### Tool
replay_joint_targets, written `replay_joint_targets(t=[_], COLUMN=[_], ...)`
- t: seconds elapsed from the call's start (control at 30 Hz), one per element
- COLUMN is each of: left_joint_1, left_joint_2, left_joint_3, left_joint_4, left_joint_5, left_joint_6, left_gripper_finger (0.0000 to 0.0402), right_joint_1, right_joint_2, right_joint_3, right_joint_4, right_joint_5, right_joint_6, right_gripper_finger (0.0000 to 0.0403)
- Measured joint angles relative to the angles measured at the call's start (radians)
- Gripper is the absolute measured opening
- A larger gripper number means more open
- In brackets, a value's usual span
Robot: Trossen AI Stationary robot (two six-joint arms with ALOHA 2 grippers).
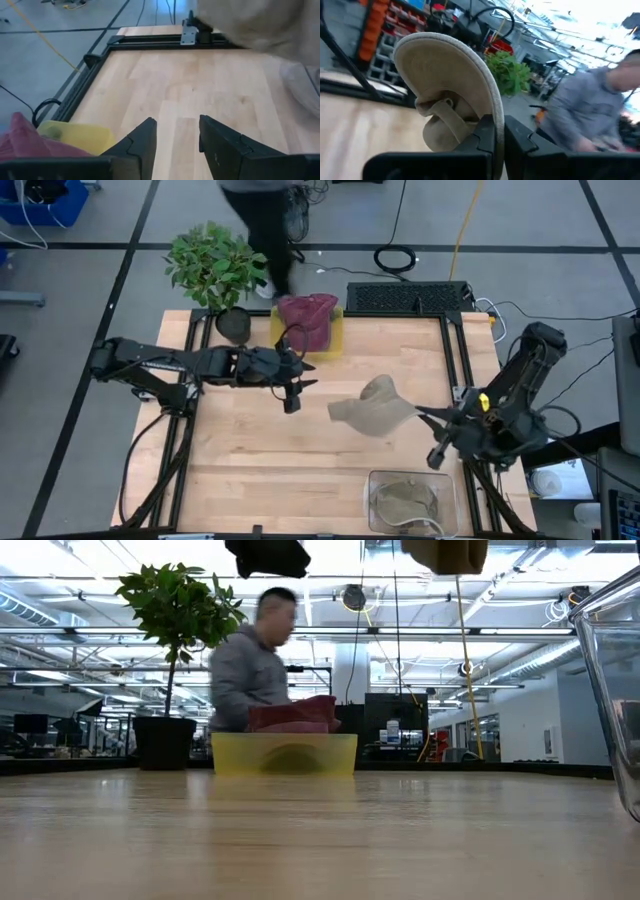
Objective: Pick & Place hat
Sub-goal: Put the brown cap into the transparent bin
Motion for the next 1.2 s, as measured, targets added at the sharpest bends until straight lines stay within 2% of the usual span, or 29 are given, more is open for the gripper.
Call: replay_joint_targets(t=[0.17,0.37,0.57,0.83,1.2], left_joint_1=[0.005,0.005,0.005,0.008,0.049], left_joint_2=[0.000,0.000,0.000,0.000,0.000], left_joint_3=[0.000,0.000,0.000,0.000,0.000], left_joint_4=[0.019,0.023,0.062,0.072,0.112], left_joint_5=[-0.001,0.000,0.001,0.001,0.022], left_joint_6=[0.006,0.012,0.039,0.075,0.090], left_gripper_finger=[0.0147,0.0147,0.0147,0.0147,0.0147], right_joint_1=[0.058,0.138,0.176,0.196,0.306], right_joint_2=[-0.008,-0.014,-0.018,-0.019,-0.018], right_joint_3=[0.029,0.032,0.032,0.032,0.002], right_joint_4=[0.004,0.192,0.289,0.306,0.283], right_joint_5=[0.104,0.101,0.102,0.102,0.100], right_joint_6=[0.077,0.100,0.116,0.187,0.329], right_gripper_finger=[0.0009,0.0009,0.0010,0.0010,0.0010])
